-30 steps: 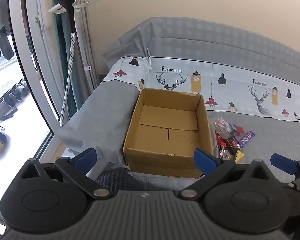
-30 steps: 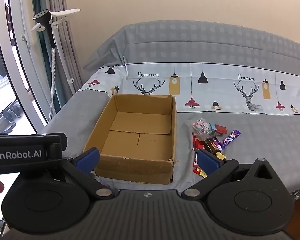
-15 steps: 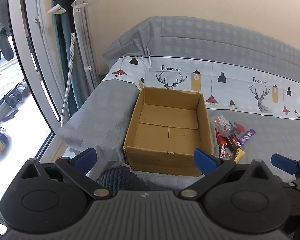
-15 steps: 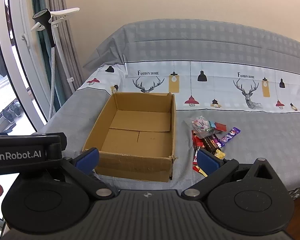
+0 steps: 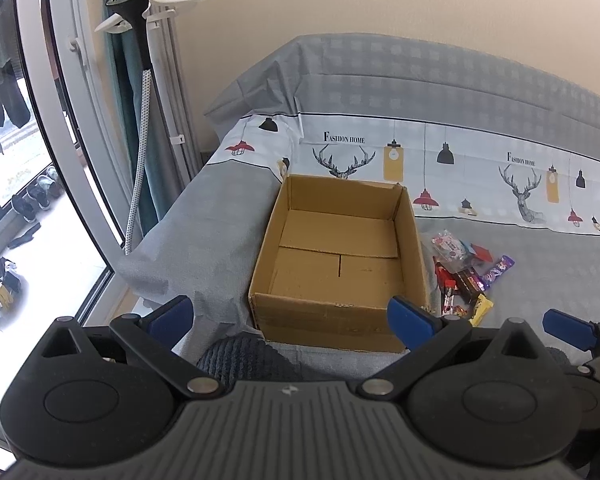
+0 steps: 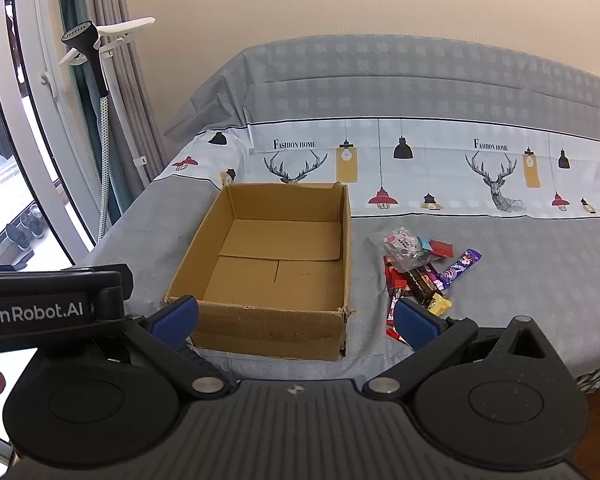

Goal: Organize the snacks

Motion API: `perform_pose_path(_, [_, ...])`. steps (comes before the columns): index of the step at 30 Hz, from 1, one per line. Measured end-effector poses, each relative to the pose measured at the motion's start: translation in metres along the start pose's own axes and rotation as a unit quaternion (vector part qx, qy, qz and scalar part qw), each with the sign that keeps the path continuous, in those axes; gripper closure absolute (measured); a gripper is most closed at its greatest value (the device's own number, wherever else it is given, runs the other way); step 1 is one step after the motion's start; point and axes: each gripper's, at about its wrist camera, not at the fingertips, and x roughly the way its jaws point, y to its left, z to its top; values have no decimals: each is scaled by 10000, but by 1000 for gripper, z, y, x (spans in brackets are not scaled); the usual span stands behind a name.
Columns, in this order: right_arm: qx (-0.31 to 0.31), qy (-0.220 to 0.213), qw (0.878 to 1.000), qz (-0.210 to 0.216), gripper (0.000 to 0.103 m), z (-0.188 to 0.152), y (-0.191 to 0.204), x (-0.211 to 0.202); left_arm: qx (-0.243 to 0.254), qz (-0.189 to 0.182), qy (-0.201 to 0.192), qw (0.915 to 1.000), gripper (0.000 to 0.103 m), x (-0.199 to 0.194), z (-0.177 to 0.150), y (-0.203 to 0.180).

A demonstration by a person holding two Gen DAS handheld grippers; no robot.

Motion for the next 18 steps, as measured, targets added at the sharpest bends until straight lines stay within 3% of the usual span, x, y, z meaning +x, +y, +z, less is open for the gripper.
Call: perform_pose_path(18, [75,56,10000,0,0,-3,-1,2,17,2,-14,10000,0,1,-1,-1])
